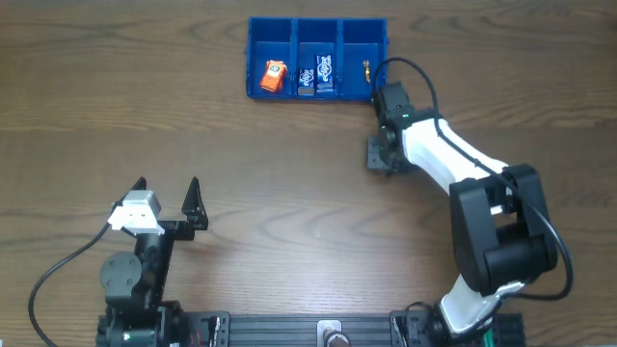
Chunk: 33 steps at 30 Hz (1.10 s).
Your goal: Sort Candies Into Trays
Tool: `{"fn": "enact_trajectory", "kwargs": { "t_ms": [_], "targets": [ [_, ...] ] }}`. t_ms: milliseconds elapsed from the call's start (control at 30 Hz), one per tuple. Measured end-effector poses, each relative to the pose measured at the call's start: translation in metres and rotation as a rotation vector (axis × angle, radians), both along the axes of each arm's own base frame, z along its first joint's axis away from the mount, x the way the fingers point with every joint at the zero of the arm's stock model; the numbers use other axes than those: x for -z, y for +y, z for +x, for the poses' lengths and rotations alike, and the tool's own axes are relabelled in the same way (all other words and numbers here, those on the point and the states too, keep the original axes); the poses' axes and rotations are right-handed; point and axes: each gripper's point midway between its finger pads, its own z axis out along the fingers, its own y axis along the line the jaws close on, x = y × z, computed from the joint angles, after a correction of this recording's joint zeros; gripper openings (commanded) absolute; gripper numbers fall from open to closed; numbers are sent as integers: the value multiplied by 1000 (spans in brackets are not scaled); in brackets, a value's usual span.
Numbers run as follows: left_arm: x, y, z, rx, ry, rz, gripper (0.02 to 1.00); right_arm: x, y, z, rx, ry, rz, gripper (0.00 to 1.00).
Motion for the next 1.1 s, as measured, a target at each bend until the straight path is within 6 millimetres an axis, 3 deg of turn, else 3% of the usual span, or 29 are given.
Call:
{"fn": "enact_trajectory", "kwargs": {
  "t_ms": [33, 133, 267, 300, 367, 433, 533, 667, 800, 867, 1000, 1100],
  "targets": [
    [0, 0, 0, 0, 0, 0, 998, -9, 4, -4, -15, 1, 3, 139],
    [0, 0, 0, 0, 0, 0, 998, -73, 24, 9, -53, -97, 42, 117],
    [0, 0, 0, 0, 0, 0, 998, -197, 44, 62, -59, -365, 120, 104],
    [0, 0, 0, 0, 0, 0, 998, -242, 47, 78, -52, -471, 140, 104],
    [0, 0, 0, 0, -1, 0, 998, -268, 47, 87, -48, -520, 137, 110],
    [0, 0, 0, 0, 0, 0, 996, -283, 52, 108, -47, -572, 138, 110],
    [0, 0, 0, 0, 0, 0, 998, -258, 58, 132, -46, -536, 110, 110],
    [0, 0, 0, 0, 0, 0, 998, -174, 62, 155, -44, -382, 53, 110],
    [0, 0, 0, 0, 0, 0, 998, -120, 54, 164, -27, -289, 19, 145],
    [0, 0, 0, 0, 0, 0, 998, -111, 50, 166, -19, -275, 12, 183],
    [0, 0, 0, 0, 0, 0, 996, -115, 46, 174, -8, -308, 17, 222],
    [0, 0, 0, 0, 0, 0, 998, -117, 44, 179, -4, -326, 19, 318]
  ]
}}
